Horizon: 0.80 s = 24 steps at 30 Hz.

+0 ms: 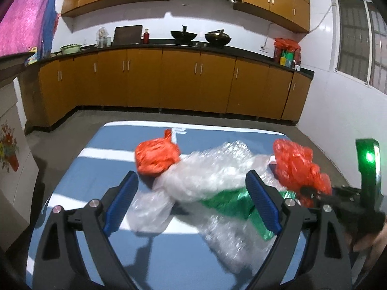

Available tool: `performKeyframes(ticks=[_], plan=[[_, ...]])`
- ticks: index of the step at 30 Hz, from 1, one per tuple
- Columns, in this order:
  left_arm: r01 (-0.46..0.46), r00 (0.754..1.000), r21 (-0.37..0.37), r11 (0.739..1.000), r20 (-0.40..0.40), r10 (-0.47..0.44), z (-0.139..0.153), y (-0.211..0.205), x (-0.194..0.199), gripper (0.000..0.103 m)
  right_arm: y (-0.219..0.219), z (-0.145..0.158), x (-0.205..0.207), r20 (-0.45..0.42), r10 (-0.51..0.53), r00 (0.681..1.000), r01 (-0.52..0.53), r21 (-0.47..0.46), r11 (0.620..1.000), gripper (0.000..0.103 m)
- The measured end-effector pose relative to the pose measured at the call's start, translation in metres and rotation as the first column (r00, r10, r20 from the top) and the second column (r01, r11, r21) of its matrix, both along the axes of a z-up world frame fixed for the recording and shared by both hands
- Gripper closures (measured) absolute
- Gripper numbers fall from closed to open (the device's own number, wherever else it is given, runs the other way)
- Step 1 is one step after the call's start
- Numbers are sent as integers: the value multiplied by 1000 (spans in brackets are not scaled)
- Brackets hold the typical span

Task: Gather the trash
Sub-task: 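Reach the left tool to the clear plastic bag and close on it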

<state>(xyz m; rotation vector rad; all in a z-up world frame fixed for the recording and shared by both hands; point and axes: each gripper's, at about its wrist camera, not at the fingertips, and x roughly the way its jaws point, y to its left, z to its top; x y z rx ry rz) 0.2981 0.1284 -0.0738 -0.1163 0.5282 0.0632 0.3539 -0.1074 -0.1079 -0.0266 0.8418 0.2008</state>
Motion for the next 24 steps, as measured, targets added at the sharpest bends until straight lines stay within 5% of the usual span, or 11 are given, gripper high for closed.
performKeyframes(ticks=[9,12,15,24], plan=[[-18,995,-46,999,-97,14,-8,10,42,17,-4,0,-2,-7,-13,1000,13,-1,1000,70],[-6,987,-65,998,-158,-5,-21,13,50,33,-5,0,-3,-7,-13,1000,13,-2,1000,70],[-5,983,-85,996,-184,-11,-31,15,45,43,-3,0,-3,-6,-12,1000,12,-7,1000,70],[-22,969,-134,991,-245,-12,-49,30,16,47,-4,-2,-13,-9,-7,1000,6,-14,1000,70]])
